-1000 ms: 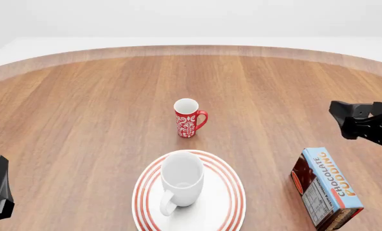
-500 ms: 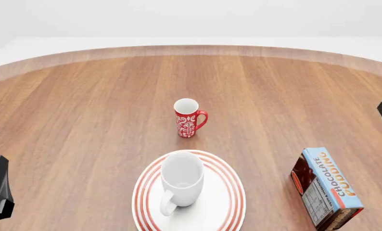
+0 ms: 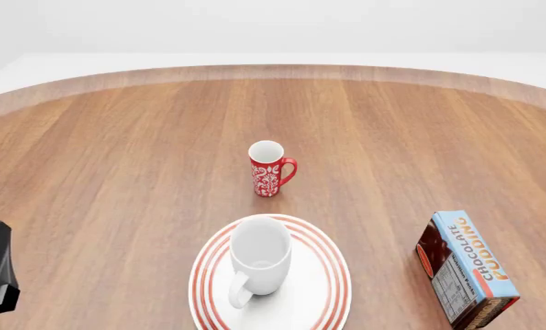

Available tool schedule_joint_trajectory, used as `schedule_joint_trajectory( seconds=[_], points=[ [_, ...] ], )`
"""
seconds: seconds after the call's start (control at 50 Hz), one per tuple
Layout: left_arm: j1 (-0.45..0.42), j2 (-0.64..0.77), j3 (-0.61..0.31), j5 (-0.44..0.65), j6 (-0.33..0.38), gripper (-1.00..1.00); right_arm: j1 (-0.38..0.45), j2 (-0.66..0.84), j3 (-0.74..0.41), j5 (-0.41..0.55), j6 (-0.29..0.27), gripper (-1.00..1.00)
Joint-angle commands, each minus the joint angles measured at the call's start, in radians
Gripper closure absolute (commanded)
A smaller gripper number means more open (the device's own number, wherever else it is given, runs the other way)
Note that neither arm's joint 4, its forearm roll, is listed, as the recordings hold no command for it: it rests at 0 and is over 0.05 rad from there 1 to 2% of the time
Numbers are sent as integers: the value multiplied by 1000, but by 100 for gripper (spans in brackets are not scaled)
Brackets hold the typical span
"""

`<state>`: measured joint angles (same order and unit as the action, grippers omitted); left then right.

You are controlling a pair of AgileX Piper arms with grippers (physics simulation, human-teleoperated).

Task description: Pick up the white mug and put it on the plate, and put the chocolate pudding to the right of the plate.

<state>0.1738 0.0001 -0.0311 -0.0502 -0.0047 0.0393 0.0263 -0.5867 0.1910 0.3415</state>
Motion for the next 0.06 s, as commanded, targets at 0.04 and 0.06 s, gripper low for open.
schedule_joint_trajectory(
  seconds=[0.04, 0.06],
  points=[
    [2, 0, -4, -7, 10, -100, -32, -26, 42, -113, 139, -100],
    [1, 0, -4, -8, 11, -100, -32, -26, 49, -121, 143, -100]
  ],
)
